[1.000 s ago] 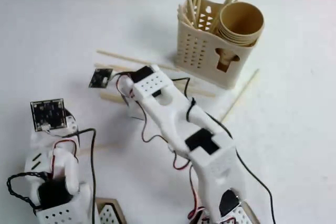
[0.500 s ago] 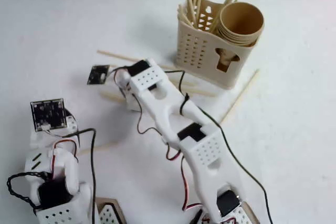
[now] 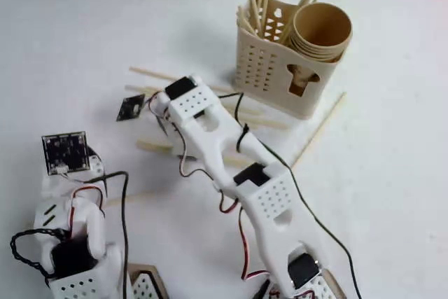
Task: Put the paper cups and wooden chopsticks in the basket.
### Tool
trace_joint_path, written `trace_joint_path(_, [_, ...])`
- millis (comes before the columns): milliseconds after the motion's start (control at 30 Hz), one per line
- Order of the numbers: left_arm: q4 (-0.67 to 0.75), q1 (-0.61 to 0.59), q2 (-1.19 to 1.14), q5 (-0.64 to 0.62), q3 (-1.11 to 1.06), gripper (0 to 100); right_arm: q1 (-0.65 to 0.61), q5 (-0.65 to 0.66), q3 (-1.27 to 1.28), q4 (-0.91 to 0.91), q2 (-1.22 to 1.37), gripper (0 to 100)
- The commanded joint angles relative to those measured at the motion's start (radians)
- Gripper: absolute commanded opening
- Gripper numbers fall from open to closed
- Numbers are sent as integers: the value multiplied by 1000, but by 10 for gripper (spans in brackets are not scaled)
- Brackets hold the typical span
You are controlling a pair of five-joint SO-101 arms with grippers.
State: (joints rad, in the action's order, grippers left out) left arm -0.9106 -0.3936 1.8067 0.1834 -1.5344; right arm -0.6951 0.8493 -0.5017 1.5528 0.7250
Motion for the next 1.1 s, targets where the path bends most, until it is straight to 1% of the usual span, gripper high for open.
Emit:
trace_joint_path(0, [5, -5, 12, -3, 6, 27, 35, -14, -15, 42, -107, 19])
trace_joint_path(200, [5, -5, 12, -3, 5, 27, 68, -15, -15, 81, -177, 19])
trace_joint_path(333, [5, -5, 12, -3, 5, 27, 91, -20, -17, 113, -283, 19])
trace_joint_path(600, [5, -5, 12, -3, 5, 27, 134, -146, -25, 108, -625, 19])
trace_joint_path(700, [5, -7, 12, -3, 5, 27, 163, -212, -25, 51, -756, 19])
trace_joint_path(833, [5, -7, 12, -3, 5, 27, 232, -304, -25, -81, -874, 19])
trace_joint_path(967, [5, -7, 12, -3, 3, 27, 317, -391, -25, -225, -909, 19])
trace_joint_path(1067, [5, -7, 12, -3, 3, 27, 343, -413, -18, -263, -909, 19])
